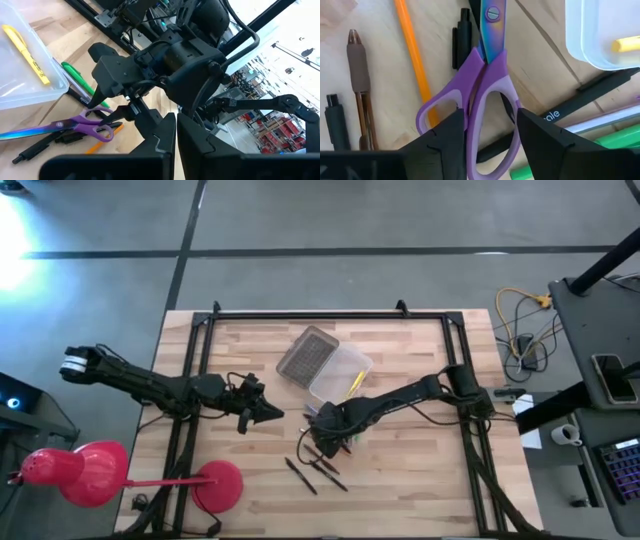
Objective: Pick & place school supplies into a supply box
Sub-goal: Put the purple scissors into the supply box
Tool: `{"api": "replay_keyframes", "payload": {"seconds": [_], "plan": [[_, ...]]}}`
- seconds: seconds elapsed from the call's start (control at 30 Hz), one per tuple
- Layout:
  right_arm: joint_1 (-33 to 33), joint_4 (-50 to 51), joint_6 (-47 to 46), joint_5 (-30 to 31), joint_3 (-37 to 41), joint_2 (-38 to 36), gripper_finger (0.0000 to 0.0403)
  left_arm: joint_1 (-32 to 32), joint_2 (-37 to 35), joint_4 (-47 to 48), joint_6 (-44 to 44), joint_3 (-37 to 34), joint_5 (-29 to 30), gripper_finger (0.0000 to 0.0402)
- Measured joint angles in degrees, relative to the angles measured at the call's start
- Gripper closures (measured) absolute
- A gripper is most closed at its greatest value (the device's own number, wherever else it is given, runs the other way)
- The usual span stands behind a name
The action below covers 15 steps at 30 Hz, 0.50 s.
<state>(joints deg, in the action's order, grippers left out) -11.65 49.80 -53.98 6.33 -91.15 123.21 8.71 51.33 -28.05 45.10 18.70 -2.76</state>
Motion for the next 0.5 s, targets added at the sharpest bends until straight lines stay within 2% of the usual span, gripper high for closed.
{"api": "replay_keyframes", "payload": {"seconds": [0.3, 0.5], "plan": [[0.2, 3.0, -1.8, 2.0, -2.4, -2.7, 0.0236, 0.0, 0.0, 0.1, 0.0, -0.1, 0.4, 0.0401], [0.2, 9.5, -1.4, 5.3, -4.2, -4.1, 0.0236, 0.0, 0.4, 0.9, 2.9, -0.1, 4.0, 0.0401]]}}
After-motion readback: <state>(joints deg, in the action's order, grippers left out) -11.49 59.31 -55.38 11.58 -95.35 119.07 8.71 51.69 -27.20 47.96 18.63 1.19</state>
